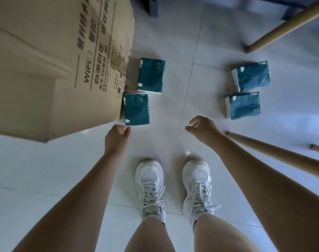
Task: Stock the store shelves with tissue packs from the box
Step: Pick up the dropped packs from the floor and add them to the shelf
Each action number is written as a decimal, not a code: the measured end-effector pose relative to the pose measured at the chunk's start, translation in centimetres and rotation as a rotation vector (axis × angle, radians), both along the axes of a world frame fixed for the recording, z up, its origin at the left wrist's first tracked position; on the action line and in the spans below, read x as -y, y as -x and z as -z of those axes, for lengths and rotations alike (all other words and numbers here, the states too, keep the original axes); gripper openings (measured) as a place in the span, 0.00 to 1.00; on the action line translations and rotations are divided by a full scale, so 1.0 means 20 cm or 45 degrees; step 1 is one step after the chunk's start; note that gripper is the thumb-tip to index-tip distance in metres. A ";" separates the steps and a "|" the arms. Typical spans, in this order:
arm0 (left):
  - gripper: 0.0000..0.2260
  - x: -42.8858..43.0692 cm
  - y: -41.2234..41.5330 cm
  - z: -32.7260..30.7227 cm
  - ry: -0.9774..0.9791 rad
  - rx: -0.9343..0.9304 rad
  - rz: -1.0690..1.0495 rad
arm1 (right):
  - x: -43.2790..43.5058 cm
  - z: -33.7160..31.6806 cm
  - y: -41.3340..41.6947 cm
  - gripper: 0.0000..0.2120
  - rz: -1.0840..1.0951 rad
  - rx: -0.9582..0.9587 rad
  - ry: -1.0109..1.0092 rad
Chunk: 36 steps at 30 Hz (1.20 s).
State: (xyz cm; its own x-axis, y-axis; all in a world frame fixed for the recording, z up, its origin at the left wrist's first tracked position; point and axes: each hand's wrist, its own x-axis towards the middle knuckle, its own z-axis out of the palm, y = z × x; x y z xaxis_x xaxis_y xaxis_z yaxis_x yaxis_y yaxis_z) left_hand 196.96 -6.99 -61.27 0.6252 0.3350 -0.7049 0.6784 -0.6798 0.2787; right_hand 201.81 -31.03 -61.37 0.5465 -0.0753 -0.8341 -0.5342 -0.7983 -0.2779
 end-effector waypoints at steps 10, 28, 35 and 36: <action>0.21 0.02 -0.06 0.46 -0.090 0.057 -0.400 | -0.04 0.37 -0.05 0.15 -0.088 0.040 -0.039; 0.16 -0.16 0.08 0.41 0.625 -0.075 -0.762 | -0.35 0.51 -0.43 0.22 0.397 0.165 -0.184; 0.19 -0.14 0.08 0.46 0.674 -0.038 -0.897 | -0.56 0.68 -0.43 0.26 0.549 0.408 -0.107; 0.16 -0.13 0.08 0.48 0.678 -0.029 -0.922 | -0.56 0.70 -0.43 0.25 0.581 0.414 -0.119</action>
